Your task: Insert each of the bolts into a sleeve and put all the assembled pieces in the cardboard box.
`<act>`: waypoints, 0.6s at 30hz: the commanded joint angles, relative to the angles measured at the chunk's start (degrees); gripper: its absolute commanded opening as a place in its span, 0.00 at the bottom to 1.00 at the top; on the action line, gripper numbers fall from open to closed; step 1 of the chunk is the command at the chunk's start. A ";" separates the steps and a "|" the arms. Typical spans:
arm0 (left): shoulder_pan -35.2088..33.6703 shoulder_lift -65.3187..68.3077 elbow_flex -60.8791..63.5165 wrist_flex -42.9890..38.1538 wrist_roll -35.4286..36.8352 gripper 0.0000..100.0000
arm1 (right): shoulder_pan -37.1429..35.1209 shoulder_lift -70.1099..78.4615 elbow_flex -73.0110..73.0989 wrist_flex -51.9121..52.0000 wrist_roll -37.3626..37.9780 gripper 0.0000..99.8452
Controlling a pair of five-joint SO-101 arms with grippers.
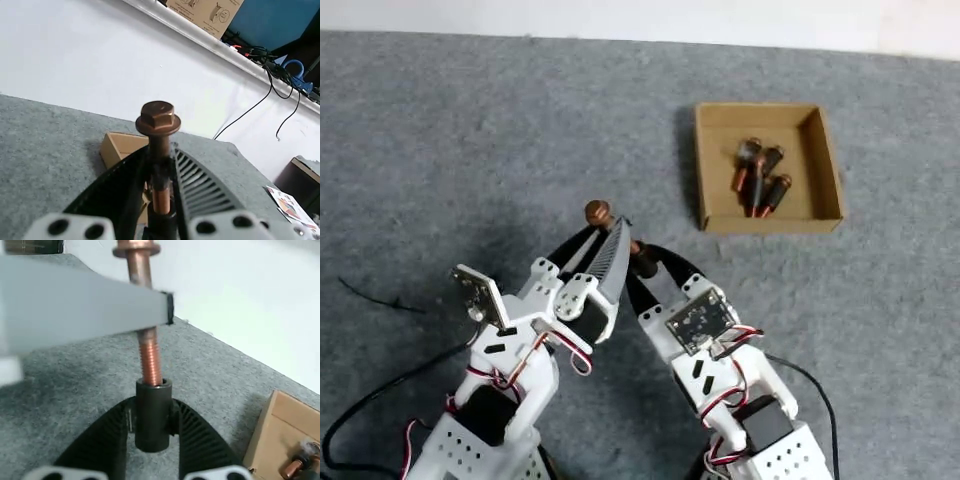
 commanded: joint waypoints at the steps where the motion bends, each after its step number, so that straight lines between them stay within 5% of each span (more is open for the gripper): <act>1: 2.77 0.04 1.27 2.11 -0.09 0.00 | -0.31 -1.19 0.31 -0.04 0.44 0.00; 8: 9.10 0.04 1.27 8.53 -3.08 0.00 | 0.04 -1.19 0.48 -0.04 0.44 0.00; 18: 7.34 0.04 1.27 8.53 -5.01 0.01 | 0.04 -1.19 0.75 -0.31 0.44 0.00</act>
